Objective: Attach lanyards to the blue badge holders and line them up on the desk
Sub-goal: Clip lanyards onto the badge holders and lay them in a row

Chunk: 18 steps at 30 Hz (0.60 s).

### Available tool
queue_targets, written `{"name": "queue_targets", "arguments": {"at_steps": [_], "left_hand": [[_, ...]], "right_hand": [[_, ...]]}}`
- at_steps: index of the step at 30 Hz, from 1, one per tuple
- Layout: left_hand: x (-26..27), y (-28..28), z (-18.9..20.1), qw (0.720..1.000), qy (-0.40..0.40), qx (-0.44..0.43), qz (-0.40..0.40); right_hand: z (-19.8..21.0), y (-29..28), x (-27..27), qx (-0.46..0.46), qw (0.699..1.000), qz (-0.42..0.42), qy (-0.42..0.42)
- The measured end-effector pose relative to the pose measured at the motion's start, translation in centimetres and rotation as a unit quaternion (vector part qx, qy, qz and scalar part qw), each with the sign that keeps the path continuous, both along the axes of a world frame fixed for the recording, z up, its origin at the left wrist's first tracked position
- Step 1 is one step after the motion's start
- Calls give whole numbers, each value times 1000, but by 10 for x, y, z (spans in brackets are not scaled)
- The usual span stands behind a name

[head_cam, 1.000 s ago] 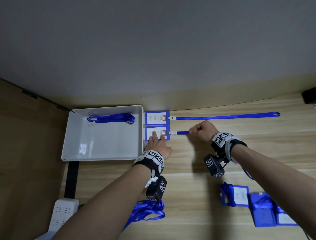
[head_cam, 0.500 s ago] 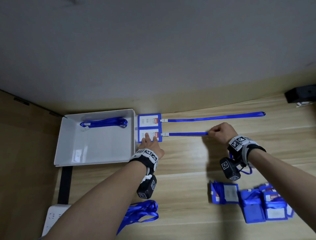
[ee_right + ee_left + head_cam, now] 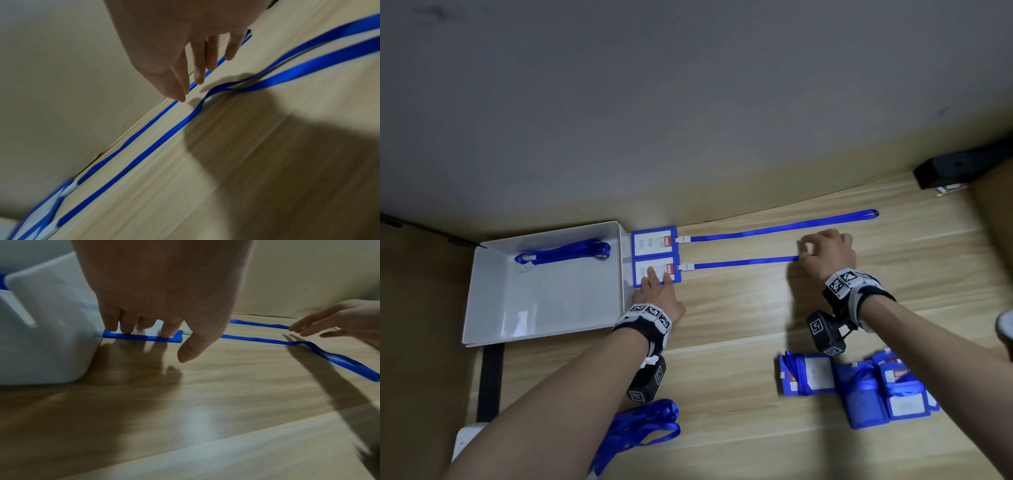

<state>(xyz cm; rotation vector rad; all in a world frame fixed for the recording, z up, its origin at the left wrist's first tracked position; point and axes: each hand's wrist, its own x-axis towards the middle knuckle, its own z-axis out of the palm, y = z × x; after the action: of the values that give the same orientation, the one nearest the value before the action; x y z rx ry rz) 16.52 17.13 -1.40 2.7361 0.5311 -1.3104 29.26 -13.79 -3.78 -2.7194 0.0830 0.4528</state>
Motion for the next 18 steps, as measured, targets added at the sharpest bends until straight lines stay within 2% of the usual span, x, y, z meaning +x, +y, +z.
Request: {"name": "queue_targets", "arguments": {"at_steps": [3,7,9,13,16,18], "left_hand": [[1,1,0,1000,0,-5,7],[-1,1,-1,1000,-12,-12,15],[-4,1,-3,1000,-22,-9,13],[-7,-3,-6,999,-37,-1,4],[-6,-3,-9,999,-34,-3,13],[-6,-2,-8,999,-31,-7,17]], "right_hand": [[-2,33,-6,47,997,49,-32],[-6,97,-23,139,977,162,14],[-9,130,-32,153,970,186,31],[-22,171,-42,114,973,199,15],[-29,181,-42,33,968,248,-26],[-31,183,-40,14,965,262,-20]]}}
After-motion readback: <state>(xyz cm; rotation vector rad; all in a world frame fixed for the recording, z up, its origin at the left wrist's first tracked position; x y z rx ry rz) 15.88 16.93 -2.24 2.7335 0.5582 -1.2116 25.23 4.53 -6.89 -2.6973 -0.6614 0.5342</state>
